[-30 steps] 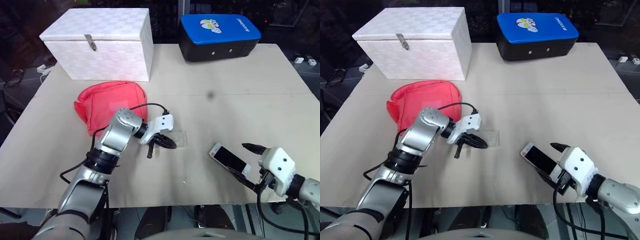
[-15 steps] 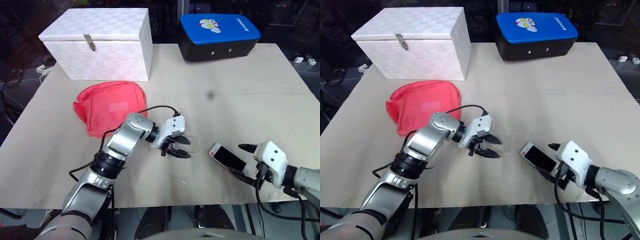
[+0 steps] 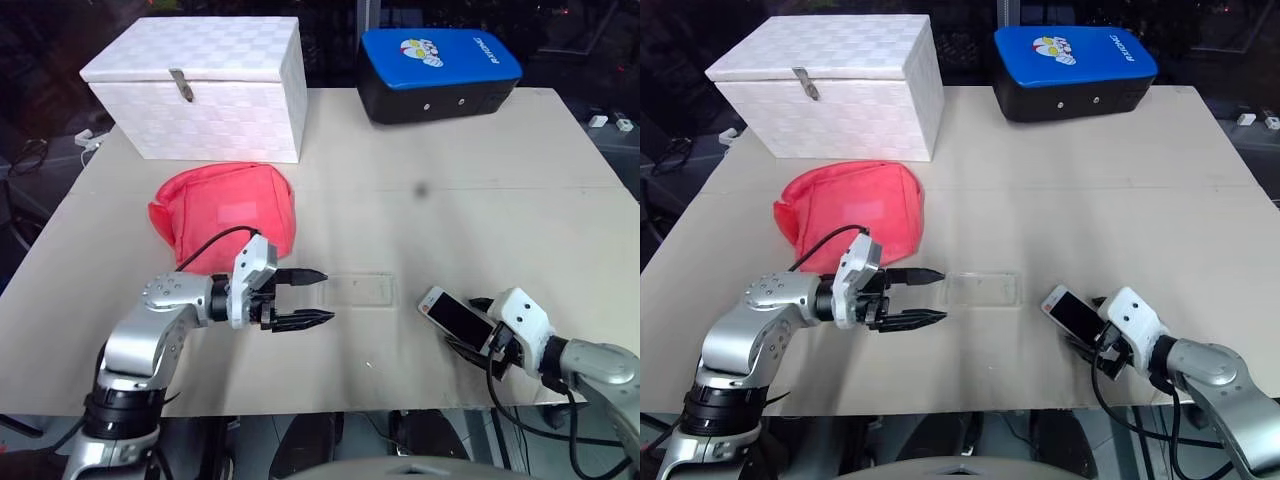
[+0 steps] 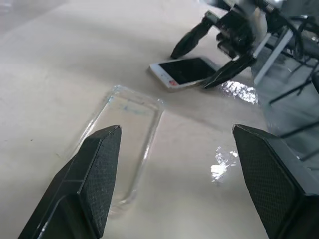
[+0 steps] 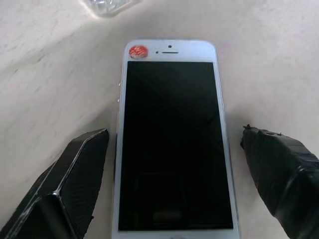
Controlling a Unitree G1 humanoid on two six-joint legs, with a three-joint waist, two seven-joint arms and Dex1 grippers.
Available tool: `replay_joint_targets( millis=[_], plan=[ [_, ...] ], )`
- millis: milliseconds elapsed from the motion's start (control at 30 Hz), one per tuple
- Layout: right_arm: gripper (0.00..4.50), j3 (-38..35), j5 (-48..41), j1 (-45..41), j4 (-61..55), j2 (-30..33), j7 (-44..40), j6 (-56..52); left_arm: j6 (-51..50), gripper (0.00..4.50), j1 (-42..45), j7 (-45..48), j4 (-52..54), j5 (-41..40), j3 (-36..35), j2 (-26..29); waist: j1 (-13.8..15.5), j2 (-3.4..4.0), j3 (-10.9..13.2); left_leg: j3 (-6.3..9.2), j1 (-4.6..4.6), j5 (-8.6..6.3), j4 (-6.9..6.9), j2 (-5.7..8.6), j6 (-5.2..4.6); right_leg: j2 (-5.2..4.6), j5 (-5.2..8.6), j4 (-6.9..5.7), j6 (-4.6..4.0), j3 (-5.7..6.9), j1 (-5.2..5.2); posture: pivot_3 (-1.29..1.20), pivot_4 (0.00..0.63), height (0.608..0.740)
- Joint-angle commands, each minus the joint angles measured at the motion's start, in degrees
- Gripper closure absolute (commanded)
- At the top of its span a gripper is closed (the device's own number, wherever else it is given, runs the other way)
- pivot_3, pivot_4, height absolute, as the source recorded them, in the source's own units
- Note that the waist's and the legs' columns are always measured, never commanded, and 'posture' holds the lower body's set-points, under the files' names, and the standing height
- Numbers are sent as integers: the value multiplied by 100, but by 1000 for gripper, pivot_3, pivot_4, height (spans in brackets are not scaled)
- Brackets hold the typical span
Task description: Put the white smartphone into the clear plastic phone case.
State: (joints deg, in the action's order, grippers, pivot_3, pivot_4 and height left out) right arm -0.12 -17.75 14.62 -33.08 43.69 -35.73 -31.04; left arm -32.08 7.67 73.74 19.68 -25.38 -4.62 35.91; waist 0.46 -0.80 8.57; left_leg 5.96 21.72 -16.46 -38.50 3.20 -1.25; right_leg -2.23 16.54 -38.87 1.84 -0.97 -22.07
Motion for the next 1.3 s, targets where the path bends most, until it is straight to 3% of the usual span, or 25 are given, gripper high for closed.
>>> replay_joint_targets(
  millis=[33,100,167,333,500,800,933,1067,1300],
  plan=[
    [255,183,170,120,328,45,-113,-93,558,870,-533,-205,229,72,-135,140,-44,10,-8,-3,-7,0,7,-1,0,1,0,0,-2,-4,2,0,150,740],
    [778,186,70,187,312,51,-213,-174,780,855,-717,-254,226,91,-131,202,-39,7,-13,-6,-10,-4,9,-1,-6,0,-1,0,-2,-7,3,0,150,740],
    [1596,164,50,201,282,62,-252,-193,887,855,-803,-336,234,35,-153,214,-17,-3,-20,-6,-10,-14,9,-2,-24,0,0,1,-2,-4,4,0,150,740],
    [1620,29,5,130,58,72,-241,-225,1280,855,-969,-623,21,174,-162,214,29,-2,-21,-6,-10,-15,8,-2,-25,-1,-1,4,-2,-4,6,0,150,740],
    [1620,-40,-496,-976,-704,251,-626,-379,1542,855,-758,-937,-690,393,-145,236,-3,26,-2,-7,-6,-15,9,-1,-25,0,-1,2,-2,-5,1,0,150,740],
    [1620,1710,78,-3576,117,518,-1671,-668,1854,855,-19,-722,-1751,538,208,267,11,25,0,1,27,-1,10,4,-1,-3,-3,17,-5,6,-29,0,150,740],
    [1620,2736,790,-4466,908,140,-1997,-349,2029,855,40,-588,-1868,645,447,296,-14,25,1,-2,56,0,10,5,1,-4,-3,10,-5,4,-64,0,150,740],
    [1620,3353,1300,-4919,1500,-353,-2085,-267,2036,855,-62,-601,-1800,660,566,296,-109,26,1,-2,55,1,11,3,2,-3,-3,4,-6,4,-66,0,150,740],
    [1621,3602,1564,-5082,1876,-690,-2246,-617,1979,855,-207,-687,-1650,640,624,258,-125,28,-2,-2,48,1,10,5,2,-4,-4,0,-6,1,-64,0,150,740]
  ],
)
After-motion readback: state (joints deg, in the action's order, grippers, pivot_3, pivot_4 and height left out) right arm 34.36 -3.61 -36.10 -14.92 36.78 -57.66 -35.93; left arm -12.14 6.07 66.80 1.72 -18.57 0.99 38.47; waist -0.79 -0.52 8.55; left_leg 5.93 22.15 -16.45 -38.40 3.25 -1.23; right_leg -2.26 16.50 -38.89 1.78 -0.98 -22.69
